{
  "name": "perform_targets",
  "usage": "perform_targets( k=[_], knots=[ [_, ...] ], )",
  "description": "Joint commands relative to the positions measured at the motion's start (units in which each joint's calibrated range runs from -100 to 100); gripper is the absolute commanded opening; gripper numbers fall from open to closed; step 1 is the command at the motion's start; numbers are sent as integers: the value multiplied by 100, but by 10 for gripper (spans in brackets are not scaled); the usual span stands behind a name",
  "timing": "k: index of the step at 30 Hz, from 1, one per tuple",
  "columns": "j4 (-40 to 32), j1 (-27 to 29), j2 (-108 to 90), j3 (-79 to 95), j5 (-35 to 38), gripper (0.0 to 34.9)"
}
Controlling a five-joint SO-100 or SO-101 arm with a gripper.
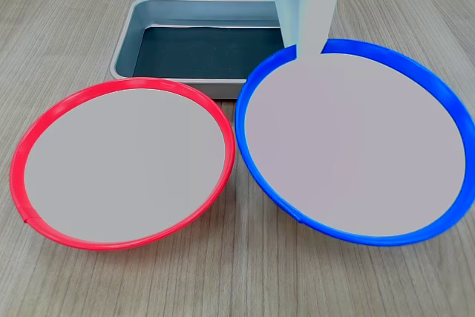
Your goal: Lift the stacked dish and set it down on the table.
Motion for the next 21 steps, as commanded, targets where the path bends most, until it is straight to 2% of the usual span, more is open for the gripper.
perform_targets(
  k=[1, 8, 21],
  knots=[
    [-311, -220, 98, -189, -34, 1],
    [-567, -389, 388, 84, -59, 1],
    [-947, -97, 405, 685, 107, 1]
  ],
)
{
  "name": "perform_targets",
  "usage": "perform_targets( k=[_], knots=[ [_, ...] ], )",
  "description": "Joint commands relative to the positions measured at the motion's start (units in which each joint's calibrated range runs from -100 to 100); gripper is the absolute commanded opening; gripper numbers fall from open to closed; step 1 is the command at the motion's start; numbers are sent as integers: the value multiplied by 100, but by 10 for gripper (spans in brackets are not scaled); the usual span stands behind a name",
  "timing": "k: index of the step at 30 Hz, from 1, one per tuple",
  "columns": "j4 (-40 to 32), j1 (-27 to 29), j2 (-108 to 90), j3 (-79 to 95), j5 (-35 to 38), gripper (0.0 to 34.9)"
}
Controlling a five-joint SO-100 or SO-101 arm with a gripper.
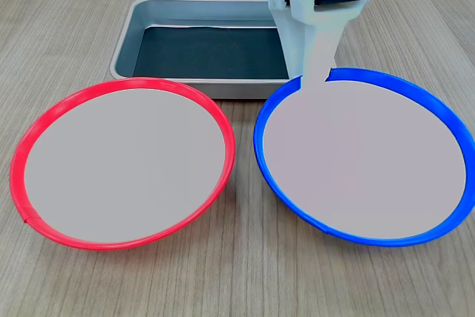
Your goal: Lift the stacked dish and set it down on the table.
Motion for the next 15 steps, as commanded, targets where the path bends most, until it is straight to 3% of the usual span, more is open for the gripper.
perform_targets(
  k=[1, 15],
  knots=[
    [-91, 90, -47, -23, 34, 1],
    [-347, 306, -47, 287, 249, 1]
  ],
)
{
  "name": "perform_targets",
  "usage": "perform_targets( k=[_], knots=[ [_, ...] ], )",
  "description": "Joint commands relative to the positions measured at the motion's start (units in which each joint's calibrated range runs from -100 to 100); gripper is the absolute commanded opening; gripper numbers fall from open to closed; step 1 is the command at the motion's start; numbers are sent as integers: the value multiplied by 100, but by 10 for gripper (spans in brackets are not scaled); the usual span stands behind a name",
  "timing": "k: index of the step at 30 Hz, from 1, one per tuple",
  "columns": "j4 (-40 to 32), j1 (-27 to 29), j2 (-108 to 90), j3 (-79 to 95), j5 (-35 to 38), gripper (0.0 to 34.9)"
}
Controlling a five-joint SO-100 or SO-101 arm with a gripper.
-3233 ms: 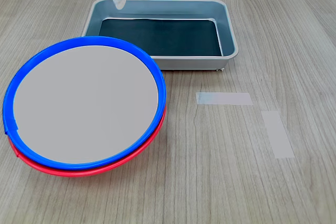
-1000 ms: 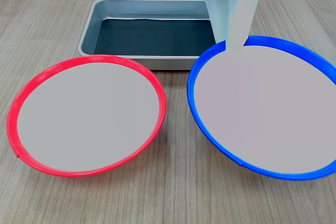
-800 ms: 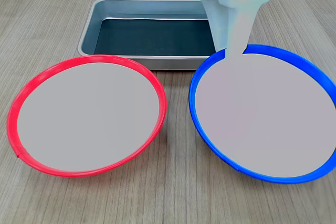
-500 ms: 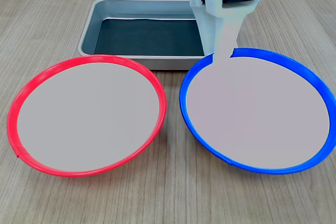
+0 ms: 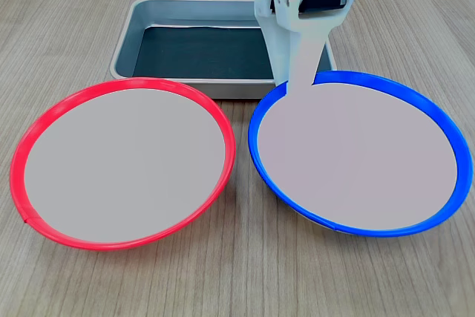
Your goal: Lift the stacked dish and set it down on the table.
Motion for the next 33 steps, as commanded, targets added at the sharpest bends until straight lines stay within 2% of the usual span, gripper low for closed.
perform_targets(
  k=[1, 9, 11, 12, 16, 20, 28, 31, 32, 33],
  knots=[
    [-102, 122, -55, 24, 63, 1],
    [-110, 225, -81, 60, 147, 2],
    [-69, 225, -124, 51, 156, 30],
    [-53, 225, -141, 51, 156, 32],
    [79, 206, -311, 69, 156, 90],
    [294, 197, -567, 106, 156, 112],
    [1086, 225, -2008, 534, 142, 98],
    [1681, 376, -2870, 743, 151, 112],
    [1904, 442, -3211, 789, 147, 78],
    [2052, 526, -3527, 852, 112, 3]
  ],
)
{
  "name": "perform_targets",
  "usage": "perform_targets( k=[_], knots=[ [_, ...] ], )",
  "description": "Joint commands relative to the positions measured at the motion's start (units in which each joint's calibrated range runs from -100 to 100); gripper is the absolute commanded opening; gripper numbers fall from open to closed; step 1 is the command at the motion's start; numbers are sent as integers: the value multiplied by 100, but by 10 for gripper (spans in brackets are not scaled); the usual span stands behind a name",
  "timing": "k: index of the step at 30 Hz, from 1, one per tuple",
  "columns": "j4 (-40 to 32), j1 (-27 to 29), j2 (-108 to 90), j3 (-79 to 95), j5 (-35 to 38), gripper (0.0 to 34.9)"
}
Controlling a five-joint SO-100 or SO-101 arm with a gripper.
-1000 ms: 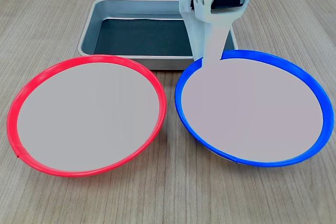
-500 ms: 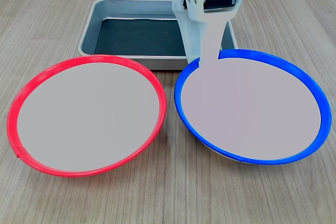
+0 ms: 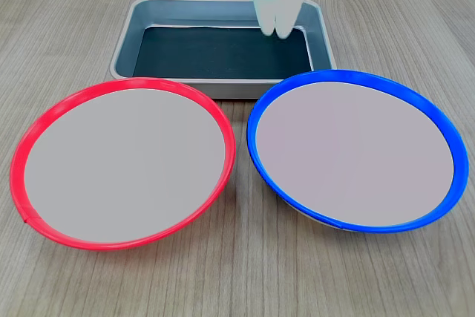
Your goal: Lift the stacked dish and set it down on the table.
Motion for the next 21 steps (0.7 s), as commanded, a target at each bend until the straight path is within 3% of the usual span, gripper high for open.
perform_targets(
  k=[1, 8, 14, 21],
  knots=[
    [560, 331, -1506, 199, -171, 1],
    [-810, 801, -5012, 3003, -1035, 0],
    [-307, 792, -7059, 4769, -1109, 0],
    [337, 999, -7562, 5388, -947, 0]
  ],
)
